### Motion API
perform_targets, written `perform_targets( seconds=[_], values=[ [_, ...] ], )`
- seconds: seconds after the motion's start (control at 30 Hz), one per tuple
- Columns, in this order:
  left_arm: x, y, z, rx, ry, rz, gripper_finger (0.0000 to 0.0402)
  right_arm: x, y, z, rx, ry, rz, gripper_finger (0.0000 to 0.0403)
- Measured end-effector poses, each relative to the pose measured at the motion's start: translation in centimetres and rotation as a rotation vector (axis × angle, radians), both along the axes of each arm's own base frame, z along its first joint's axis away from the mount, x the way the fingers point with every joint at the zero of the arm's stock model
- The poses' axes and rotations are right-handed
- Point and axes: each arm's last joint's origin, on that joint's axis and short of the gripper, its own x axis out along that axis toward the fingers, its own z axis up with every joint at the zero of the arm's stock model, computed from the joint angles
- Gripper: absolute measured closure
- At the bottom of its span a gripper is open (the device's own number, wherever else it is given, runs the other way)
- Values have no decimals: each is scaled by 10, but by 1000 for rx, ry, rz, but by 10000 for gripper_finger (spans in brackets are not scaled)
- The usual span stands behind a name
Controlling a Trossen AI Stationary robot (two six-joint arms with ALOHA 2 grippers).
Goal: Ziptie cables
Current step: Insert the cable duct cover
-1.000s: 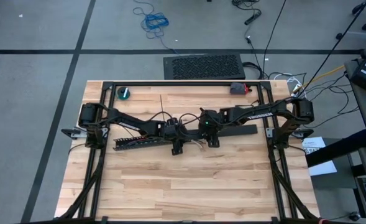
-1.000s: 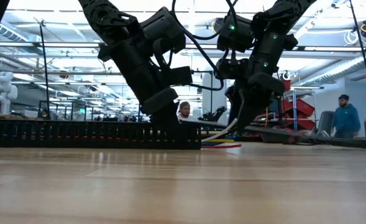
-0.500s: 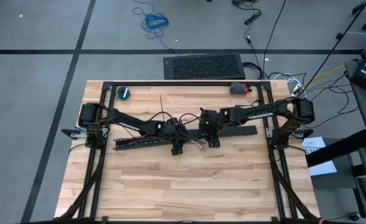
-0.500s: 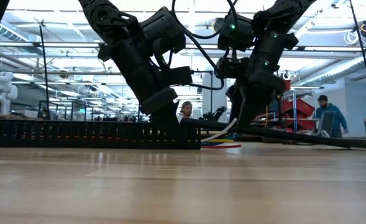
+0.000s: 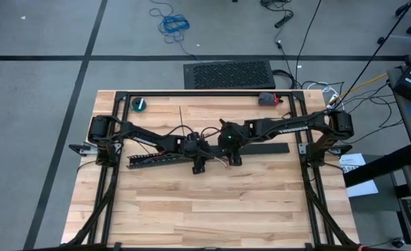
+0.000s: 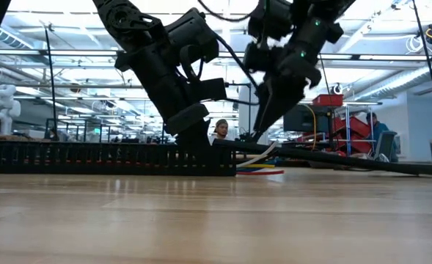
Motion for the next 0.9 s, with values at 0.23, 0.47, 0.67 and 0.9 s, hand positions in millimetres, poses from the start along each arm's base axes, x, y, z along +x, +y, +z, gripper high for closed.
perform_targets(
  seconds=[0.23,0.47,0.67,0.9],
  values=[
    [0,0,0,1,2,-2,167,-2,4,-8,-121,-111,-100,385],
    [0,0,0,3,4,-4,167,-20,10,-9,-102,-208,-230,402],
    [0,0,0,3,4,-5,167,-40,20,-20,-133,-227,-332,403],
    [0,0,0,3,4,-5,167,-34,34,-20,-26,-420,-252,403]
  ],
)
